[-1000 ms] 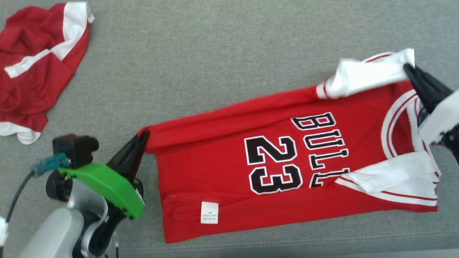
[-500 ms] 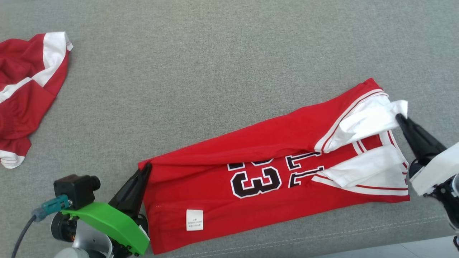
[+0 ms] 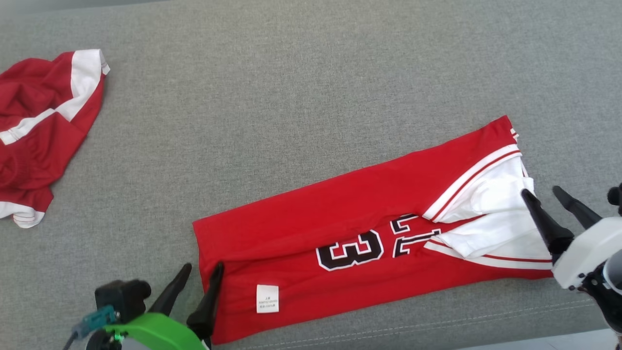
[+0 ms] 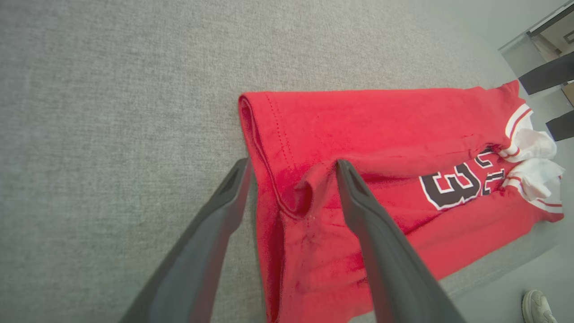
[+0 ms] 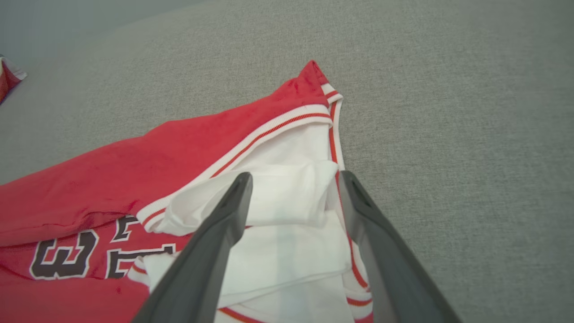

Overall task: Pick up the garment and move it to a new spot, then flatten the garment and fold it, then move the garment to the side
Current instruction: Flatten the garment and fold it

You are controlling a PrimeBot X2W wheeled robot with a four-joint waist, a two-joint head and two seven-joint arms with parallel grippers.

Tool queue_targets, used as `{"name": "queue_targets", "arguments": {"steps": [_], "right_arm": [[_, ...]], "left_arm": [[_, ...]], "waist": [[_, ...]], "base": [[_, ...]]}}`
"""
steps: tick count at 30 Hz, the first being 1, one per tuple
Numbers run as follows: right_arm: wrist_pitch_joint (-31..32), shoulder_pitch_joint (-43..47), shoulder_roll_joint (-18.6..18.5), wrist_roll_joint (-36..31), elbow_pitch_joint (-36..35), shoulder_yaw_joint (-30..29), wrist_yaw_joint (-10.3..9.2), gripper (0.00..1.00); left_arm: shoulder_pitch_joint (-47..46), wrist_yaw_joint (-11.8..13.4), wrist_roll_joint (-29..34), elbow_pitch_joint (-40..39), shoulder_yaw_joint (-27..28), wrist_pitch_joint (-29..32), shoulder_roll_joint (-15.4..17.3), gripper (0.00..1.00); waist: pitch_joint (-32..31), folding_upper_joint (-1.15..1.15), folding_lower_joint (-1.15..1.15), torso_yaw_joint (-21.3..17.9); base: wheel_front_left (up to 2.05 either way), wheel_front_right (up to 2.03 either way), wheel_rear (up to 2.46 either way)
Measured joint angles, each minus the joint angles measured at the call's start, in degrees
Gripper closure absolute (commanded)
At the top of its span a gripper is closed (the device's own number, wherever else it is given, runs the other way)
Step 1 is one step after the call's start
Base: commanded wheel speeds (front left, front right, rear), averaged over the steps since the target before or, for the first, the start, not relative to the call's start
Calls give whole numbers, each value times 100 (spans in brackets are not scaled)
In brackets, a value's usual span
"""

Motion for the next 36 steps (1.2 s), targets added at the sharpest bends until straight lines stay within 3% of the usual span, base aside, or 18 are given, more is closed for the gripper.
{"name": "queue_targets", "arguments": {"steps": [4,7,11,13,16,22,28,36], "right_arm": [[-33,209,-77,-43,38,-266,-2,0],[-53,320,-62,-114,48,-468,-2,0],[-82,432,142,-197,160,-650,-2,0],[-104,449,264,-252,288,-736,-2,0],[-153,444,497,-370,601,-837,-3,0],[-260,-36,876,-673,1332,-768,-3,0],[-214,-493,931,-758,1989,-584,-2,0],[67,-919,822,-626,2637,-288,-3,0]], "left_arm": [[367,103,7,102,97,-468,-111,0],[601,216,188,159,314,-1181,-237,0],[818,374,831,264,627,-1584,-460,0],[877,376,1252,196,896,-1596,-748,0],[962,220,2006,32,1324,-1611,-1143,0],[1196,-291,2831,120,1933,-1610,-1859,0],[1193,-772,3161,335,2303,-1610,-2150,0],[1176,-1025,3411,445,2558,-1610,-2259,0]], "waist": [[-124,0,0,1],[-231,0,0,-14],[-406,0,0,-14],[-489,0,0,7],[-566,0,0,85],[-560,0,0,255],[-486,0,0,358],[-405,0,0,373]], "base": [[0,0,0],[0,0,0],[0,0,0],[0,0,0],[0,0,0],[0,0,0],[0,0,0],[0,0,0]]}}
